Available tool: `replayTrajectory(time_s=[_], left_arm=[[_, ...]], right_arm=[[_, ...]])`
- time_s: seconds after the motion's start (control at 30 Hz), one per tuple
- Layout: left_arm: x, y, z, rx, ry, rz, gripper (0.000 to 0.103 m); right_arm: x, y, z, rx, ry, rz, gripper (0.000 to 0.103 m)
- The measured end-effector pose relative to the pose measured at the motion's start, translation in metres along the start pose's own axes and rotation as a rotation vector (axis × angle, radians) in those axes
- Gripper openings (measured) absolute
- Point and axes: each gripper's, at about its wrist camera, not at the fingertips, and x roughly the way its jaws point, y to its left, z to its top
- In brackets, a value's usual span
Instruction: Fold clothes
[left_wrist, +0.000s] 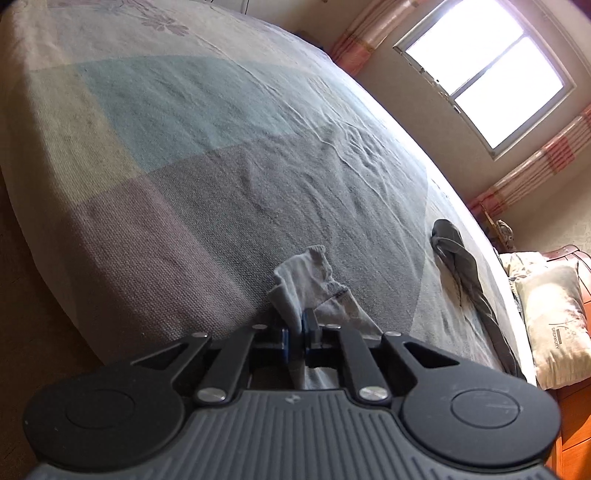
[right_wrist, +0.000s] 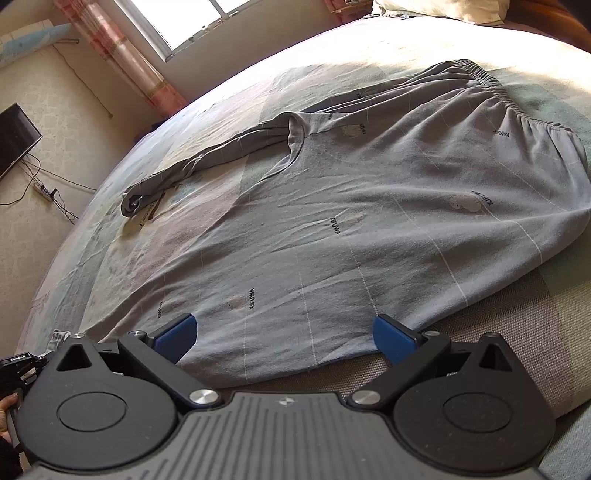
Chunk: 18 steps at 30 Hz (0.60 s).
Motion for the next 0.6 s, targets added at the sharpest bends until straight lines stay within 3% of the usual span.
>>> replayTrajectory(time_s=[0.17, 0.3, 0.4, 0.6], left_arm=[[-0.029, 0.006, -0.008, -0.001, -0.024, 0.028, 0.009], [-0.028, 0.022, -0.016, -0.019, -0.005, 0.032, 0.012], [-0.026, 0.022, -0.015, -0.016, -0.009, 0.021, 0.012], [-0.026, 0.023, -0.016, 0.011, -0.008, 0.006, 0.012]], right_arm=[[-0.003, 0.001, 0.002, 0.022, 0.006, -0.007, 0.101], [-0.009, 0.009, 0.011, -0.027, 0.01, -0.044, 0.099], [-0.015, 0.022, 0.022, -0.086, -0.007, -0.053, 0.09], [0.002, 0.085, 0.046, -0.308, 0.004, 0.041, 0.069]])
